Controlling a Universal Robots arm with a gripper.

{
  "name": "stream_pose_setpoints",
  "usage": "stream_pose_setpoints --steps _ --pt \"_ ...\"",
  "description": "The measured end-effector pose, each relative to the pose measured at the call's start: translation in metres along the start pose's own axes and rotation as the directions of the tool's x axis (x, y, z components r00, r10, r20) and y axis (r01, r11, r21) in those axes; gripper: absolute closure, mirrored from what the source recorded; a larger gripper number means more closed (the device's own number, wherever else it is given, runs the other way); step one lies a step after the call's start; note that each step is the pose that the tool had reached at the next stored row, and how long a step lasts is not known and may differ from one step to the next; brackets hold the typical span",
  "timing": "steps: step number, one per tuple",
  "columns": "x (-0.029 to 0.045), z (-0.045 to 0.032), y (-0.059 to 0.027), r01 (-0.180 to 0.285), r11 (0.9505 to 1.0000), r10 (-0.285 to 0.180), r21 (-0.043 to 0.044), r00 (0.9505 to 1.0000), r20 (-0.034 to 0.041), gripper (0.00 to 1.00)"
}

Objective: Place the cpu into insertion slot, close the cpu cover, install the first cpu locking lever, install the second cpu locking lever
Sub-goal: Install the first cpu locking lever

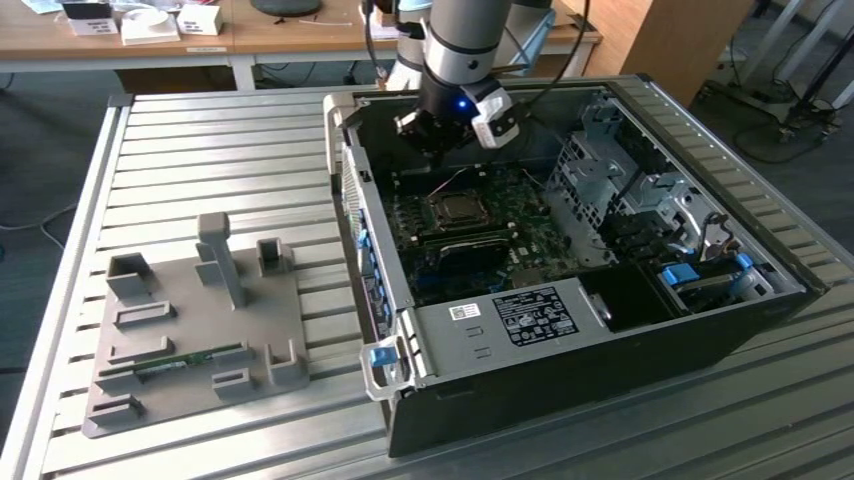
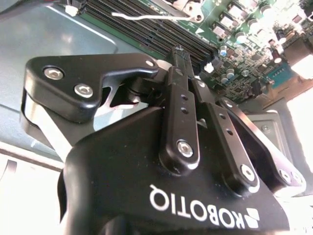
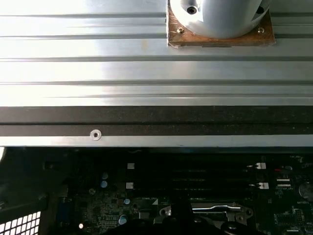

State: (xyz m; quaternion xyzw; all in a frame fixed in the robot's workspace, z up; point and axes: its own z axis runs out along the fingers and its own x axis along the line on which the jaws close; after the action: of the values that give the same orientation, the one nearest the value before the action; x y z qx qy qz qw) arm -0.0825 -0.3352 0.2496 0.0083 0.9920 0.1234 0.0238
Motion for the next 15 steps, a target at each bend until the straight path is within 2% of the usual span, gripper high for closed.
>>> stream_pose_setpoints --steps 8,15 --pt "-0.0087 0.0033 -0.0005 -0.002 1.0 0.002 0.001 1.0 -0.0091 0.89" --pt "-0.0097 0.0063 0.0012 -0.002 1.0 0.002 0.0025 1.0 -0.0096 0.89"
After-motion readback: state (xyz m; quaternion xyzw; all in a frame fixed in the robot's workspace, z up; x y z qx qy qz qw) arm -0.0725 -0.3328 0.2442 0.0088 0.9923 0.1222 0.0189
